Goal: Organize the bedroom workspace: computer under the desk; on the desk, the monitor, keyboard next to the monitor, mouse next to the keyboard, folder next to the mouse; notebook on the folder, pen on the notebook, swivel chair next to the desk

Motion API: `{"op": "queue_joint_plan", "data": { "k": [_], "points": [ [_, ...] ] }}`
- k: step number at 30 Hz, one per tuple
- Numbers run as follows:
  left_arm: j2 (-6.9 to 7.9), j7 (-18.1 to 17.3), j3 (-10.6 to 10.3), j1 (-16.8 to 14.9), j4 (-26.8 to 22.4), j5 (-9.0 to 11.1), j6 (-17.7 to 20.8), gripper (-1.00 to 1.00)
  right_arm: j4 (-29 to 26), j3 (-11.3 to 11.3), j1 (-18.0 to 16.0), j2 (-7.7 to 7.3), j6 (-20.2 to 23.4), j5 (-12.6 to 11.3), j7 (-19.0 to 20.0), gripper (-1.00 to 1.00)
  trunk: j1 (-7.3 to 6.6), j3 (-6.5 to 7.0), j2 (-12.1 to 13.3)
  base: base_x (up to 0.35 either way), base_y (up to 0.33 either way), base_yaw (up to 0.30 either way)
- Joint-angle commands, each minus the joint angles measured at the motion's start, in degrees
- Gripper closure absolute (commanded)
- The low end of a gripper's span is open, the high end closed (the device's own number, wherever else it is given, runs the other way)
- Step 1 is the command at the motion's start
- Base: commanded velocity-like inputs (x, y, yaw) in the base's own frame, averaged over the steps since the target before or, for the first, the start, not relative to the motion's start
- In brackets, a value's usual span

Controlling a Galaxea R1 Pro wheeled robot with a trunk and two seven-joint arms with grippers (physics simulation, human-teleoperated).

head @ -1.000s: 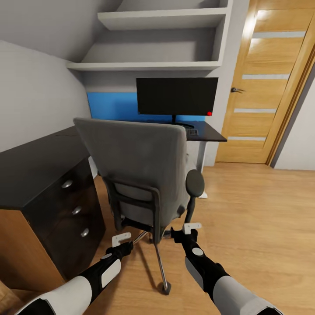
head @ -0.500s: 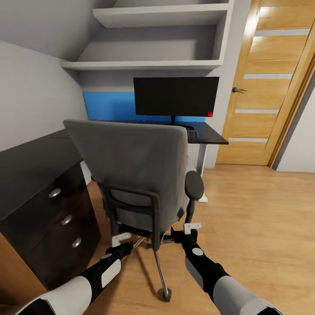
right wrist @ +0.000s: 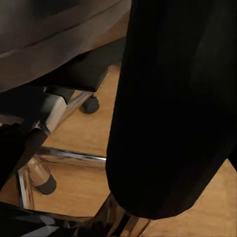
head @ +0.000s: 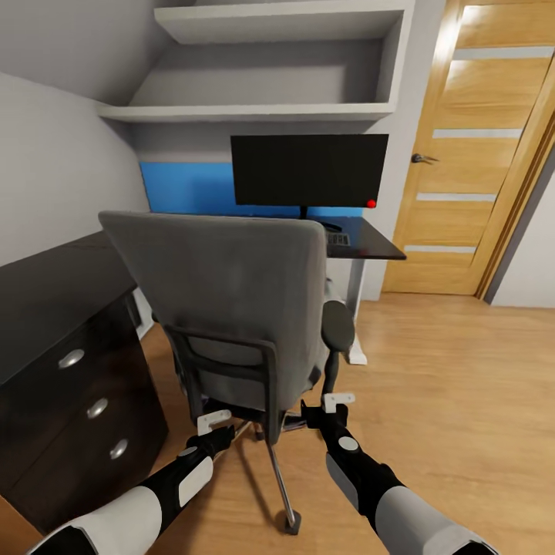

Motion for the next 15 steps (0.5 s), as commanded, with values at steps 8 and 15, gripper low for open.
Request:
{"op": "queue_joint_plan", "data": {
  "k": [8,15],
  "points": [
    [0.02,0.4,-0.5,0.0,0.0,0.5,-0.2,-1.00,1.3,0.5,-0.1,-0.04,-1.1,-0.6,-0.3,-1.00,0.02,-0.05,0.0,0.234,-0.001,0.000],
    [0.01,0.4,-0.5,0.0,0.1,0.5,-0.2,-1.00,1.6,0.6,-0.1,-0.04,-2.3,-0.6,-0.3,-1.00,0.02,-0.05,0.0,0.258,0.000,0.000]
  ]
}}
